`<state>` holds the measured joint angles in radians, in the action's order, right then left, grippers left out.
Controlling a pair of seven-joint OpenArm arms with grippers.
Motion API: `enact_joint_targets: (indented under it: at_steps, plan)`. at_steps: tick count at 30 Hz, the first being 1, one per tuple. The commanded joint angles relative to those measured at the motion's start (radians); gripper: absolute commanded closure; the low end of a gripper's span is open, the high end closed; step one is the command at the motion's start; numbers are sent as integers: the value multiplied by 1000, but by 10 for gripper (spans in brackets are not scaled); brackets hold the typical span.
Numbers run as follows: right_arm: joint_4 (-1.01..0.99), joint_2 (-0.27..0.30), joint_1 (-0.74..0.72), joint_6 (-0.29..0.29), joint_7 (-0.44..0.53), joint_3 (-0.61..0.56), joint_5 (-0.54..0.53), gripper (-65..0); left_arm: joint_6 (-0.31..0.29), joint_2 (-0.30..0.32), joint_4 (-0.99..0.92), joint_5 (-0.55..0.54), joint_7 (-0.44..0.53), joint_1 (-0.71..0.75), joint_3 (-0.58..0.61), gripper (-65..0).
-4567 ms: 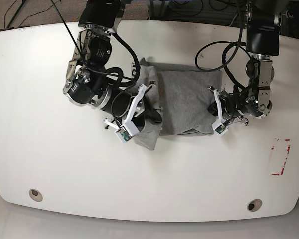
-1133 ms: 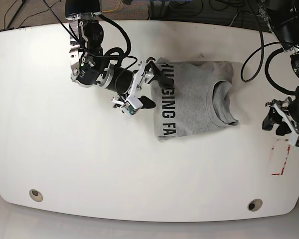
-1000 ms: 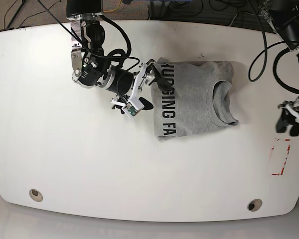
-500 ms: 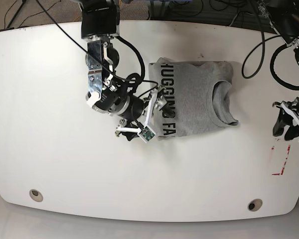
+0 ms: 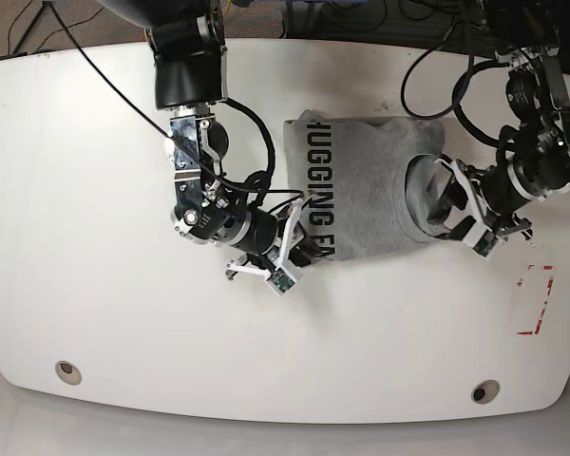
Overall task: Layout the t-shirt on the table in an organized manner, then fold the t-shirt properly
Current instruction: 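Move the left gripper onto the folded shirt's collar edge and grasp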
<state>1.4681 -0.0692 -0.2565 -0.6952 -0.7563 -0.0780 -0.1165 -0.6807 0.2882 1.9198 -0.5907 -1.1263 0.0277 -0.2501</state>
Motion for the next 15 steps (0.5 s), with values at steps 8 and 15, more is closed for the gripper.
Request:
enact_joint_targets:
  at_steps: [8, 15]
  plan:
    - [-99, 22, -27, -3, 179, -1, -16, -90, -3, 3, 14, 47, 27, 93, 100, -228]
    - [-209, 33, -27, -3, 284, 4, -16, -87, -17, 4, 14, 119, 28, 136, 171, -226]
